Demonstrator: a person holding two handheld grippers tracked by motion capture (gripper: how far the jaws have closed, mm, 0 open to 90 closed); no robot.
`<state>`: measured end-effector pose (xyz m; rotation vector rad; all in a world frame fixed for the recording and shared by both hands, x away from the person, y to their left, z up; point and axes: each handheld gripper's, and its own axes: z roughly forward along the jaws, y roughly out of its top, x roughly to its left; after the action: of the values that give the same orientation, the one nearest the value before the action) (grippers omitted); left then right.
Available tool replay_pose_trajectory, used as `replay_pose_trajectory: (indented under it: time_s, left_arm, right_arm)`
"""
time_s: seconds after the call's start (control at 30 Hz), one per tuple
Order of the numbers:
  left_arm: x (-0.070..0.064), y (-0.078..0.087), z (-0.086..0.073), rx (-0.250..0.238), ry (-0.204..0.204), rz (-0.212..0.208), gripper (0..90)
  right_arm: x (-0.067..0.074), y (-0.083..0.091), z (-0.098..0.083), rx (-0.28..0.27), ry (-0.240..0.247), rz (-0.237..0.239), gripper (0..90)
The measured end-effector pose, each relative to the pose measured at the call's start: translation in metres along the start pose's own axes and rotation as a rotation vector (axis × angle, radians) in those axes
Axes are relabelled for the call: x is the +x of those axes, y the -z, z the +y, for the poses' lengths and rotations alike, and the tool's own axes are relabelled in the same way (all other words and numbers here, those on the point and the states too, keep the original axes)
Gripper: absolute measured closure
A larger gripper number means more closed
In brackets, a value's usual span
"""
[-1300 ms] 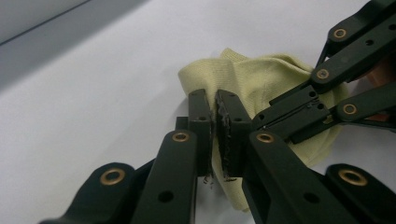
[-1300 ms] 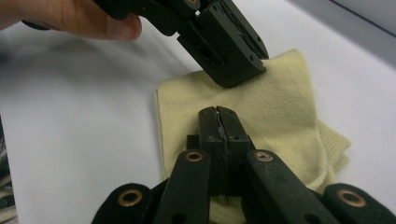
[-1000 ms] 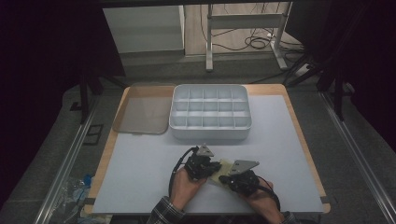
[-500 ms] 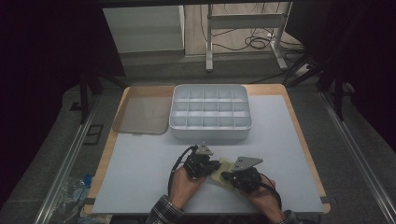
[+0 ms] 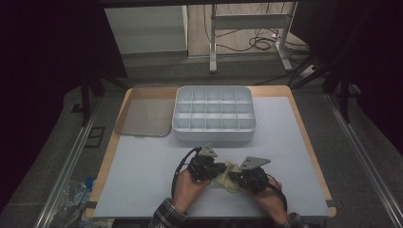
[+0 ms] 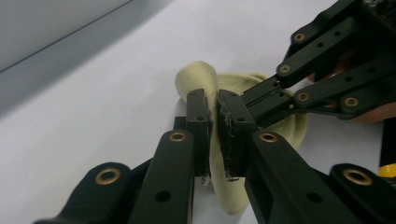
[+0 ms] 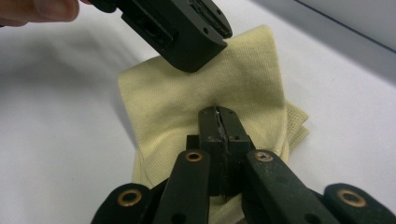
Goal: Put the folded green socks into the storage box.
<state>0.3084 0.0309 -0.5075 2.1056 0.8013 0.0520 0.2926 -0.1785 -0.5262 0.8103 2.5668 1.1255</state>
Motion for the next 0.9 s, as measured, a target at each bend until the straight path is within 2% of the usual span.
replay_pose_trajectory:
  time_s: [0.13, 0.3, 0.43, 0.67, 0.9]
  left_arm:
    - [-0.001, 0.001, 0.001, -0.007, 0.004, -0.02, 79.8]
    - [-0.005, 0.0, 0.002, -0.011, 0.005, -0.05, 76.2]
    - [-0.008, -0.002, 0.003, -0.013, 0.001, -0.072, 74.5]
    - [-0.017, -0.007, 0.004, -0.004, -0.016, -0.102, 72.3]
    - [-0.027, -0.017, 0.001, 0.027, -0.026, -0.132, 71.3]
  right_arm:
    - [-0.002, 0.009, 0.003, -0.017, -0.001, -0.015, 84.9]
    - [-0.014, 0.029, 0.004, -0.051, -0.017, -0.084, 81.0]
    - [-0.023, 0.038, 0.0, -0.06, -0.041, -0.12, 78.1]
    - [-0.03, 0.045, -0.006, -0.065, -0.062, -0.146, 74.0]
    - [-0.035, 0.05, -0.01, -0.067, -0.073, -0.17, 66.6]
